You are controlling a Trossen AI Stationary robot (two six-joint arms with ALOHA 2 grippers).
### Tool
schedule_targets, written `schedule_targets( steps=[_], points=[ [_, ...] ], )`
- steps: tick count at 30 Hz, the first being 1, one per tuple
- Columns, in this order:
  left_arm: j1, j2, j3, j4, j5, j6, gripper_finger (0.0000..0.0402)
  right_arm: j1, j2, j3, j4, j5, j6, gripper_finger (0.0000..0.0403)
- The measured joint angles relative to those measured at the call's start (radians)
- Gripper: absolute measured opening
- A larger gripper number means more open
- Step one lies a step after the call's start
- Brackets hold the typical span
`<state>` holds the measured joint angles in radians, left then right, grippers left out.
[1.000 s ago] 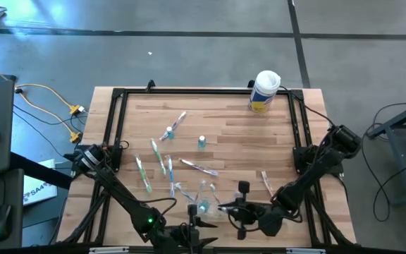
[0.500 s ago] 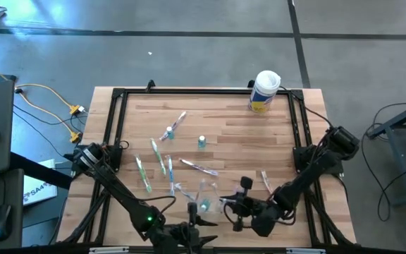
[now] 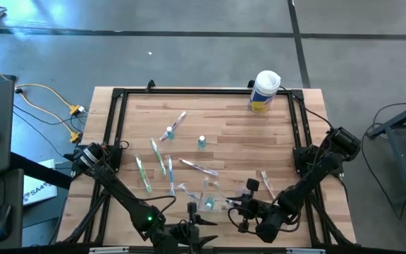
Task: Pick & Place toothbrushing station
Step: Put the green toothbrush into the transparent organizer, then put the blue toothbrush into the transparent organizer
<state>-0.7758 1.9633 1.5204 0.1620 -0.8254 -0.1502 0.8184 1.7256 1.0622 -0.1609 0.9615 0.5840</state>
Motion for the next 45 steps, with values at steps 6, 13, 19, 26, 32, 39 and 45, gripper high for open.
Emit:
schedule_targets(
  steps=[6, 13, 19, 26, 32, 39, 45],
  points=[
    [-0.005, 0.000, 0.000, 0.000, -0.001, -0.012, 0.0168, 0.000, 0.000, 0.000, -0.005, -0.019, 0.024, 0.0013],
    [-0.003, 0.000, 0.000, -0.008, -0.001, -0.012, 0.0168, -0.008, -0.001, 0.000, 0.001, -0.045, 0.014, 0.0014],
    [-0.003, 0.000, 0.000, -0.008, -0.002, -0.012, 0.0168, -0.010, -0.002, 0.001, -0.001, -0.085, 0.022, 0.0034],
    [-0.003, 0.000, 0.000, -0.008, -0.003, -0.009, 0.0168, -0.010, 0.000, 0.000, 0.003, -0.139, 0.017, 0.0089],
    [-0.003, 0.001, 0.000, -0.008, -0.003, -0.008, 0.0168, -0.010, 0.000, 0.000, 0.011, -0.131, -0.010, 0.0159],
    [-0.003, 0.001, 0.000, -0.011, -0.003, -0.008, 0.0168, -0.010, 0.000, 0.000, 0.015, -0.129, -0.027, 0.0216],
    [-0.003, 0.001, 0.000, -0.024, -0.003, -0.008, 0.0167, -0.009, -0.032, 0.000, 0.020, -0.125, -0.053, 0.0217]
  ],
)
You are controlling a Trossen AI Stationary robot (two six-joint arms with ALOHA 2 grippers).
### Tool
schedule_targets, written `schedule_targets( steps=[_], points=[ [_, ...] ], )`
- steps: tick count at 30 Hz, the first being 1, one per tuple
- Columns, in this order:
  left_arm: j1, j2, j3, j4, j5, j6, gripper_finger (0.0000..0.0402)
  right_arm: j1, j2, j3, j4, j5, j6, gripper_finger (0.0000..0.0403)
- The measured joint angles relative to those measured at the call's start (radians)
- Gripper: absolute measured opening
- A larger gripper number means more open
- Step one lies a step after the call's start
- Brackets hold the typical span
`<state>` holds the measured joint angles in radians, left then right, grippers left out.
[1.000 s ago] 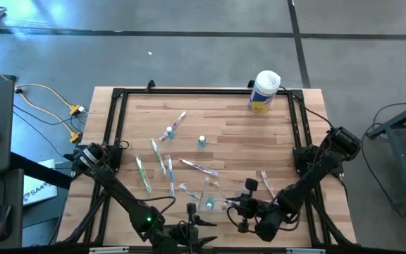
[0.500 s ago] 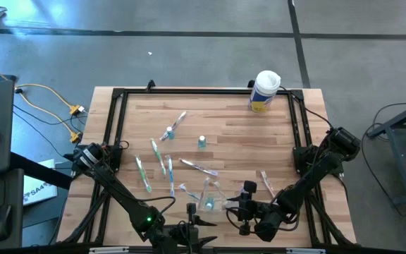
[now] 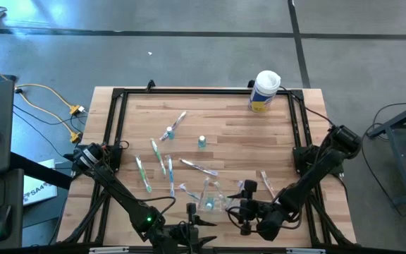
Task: Pick & Place toothbrushing station
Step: Put the blue toothbrush into the transparent organizer
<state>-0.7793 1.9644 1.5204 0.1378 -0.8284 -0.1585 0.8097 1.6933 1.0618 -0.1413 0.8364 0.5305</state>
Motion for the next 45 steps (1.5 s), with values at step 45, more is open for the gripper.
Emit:
schedule_targets(
  steps=[45],
  points=[
    [0.000, 0.000, 0.000, -0.037, 0.001, -0.003, 0.0167, 0.197, -0.182, -0.130, -0.646, -0.399, 0.605, 0.0211]
  ],
)
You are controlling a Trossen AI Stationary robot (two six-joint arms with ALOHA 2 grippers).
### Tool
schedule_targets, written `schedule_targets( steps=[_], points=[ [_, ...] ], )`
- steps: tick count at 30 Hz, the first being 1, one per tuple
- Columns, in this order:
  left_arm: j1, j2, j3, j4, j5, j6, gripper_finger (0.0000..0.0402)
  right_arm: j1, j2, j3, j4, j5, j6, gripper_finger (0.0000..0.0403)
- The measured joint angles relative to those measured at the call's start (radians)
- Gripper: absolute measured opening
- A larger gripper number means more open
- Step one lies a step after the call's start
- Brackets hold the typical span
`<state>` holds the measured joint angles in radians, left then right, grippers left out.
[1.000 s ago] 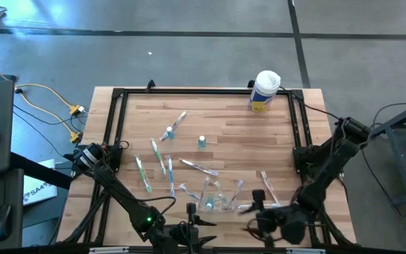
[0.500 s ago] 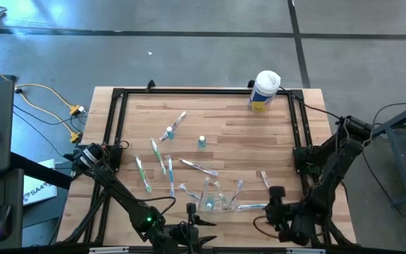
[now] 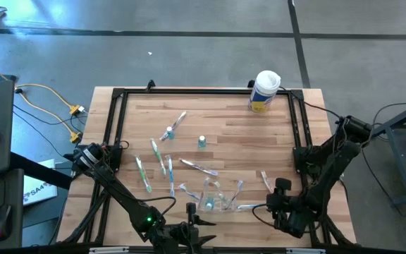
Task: Pick & Place toothbrushing station
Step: Put the blue toothbrush into the transparent organizer
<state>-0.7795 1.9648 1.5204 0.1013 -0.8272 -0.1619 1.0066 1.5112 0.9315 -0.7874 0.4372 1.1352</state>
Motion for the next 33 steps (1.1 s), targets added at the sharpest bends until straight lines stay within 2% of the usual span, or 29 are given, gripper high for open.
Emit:
schedule_targets(
  steps=[19, 29, 33],
  points=[
    [0.001, 0.000, 0.000, 0.002, 0.003, 0.034, 0.0167, -0.001, 0.000, -0.260, 0.442, -0.003, -0.122, 0.0211],
    [0.000, 0.000, 0.000, 0.001, 0.003, 0.034, 0.0167, 0.000, 0.000, -0.353, 0.543, -0.043, -0.111, 0.0210],
    [0.000, 0.000, 0.000, 0.003, 0.004, 0.034, 0.0167, -0.001, 0.000, -0.360, 0.543, -0.037, -0.111, 0.0190]
  ],
)
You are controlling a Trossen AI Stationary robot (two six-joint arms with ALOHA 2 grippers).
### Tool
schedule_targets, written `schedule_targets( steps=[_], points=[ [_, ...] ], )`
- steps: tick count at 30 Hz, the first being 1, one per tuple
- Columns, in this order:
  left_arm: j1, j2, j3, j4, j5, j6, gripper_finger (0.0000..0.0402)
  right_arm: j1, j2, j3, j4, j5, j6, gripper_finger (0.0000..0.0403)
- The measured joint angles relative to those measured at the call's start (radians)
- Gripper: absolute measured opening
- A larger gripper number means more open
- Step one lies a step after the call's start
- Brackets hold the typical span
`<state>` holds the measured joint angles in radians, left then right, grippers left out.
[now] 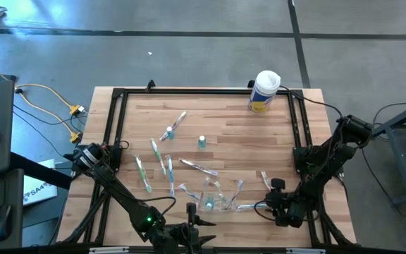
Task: Pick & Place toothbrushing station
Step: Put the blue toothbrush into the transparent organizer
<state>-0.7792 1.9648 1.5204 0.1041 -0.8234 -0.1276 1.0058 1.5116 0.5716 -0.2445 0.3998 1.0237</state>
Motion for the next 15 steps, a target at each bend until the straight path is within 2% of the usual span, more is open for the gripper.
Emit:
schedule_targets(
  steps=[4, 10, 15],
  points=[
    [0.000, 0.000, 0.000, -0.001, 0.000, 0.000, 0.0167, 0.000, 0.000, -0.001, -0.006, -0.001, -0.001, 0.0136],
    [0.000, 0.000, 0.000, 0.001, 0.000, 0.002, 0.0167, -0.002, 0.000, -0.002, -0.010, -0.018, -0.048, 0.0021],
    [0.000, 0.000, 0.000, 0.003, 0.000, 0.046, 0.0167, -0.002, 0.001, 0.020, -0.042, -0.031, -0.049, 0.0014]
  ],
)
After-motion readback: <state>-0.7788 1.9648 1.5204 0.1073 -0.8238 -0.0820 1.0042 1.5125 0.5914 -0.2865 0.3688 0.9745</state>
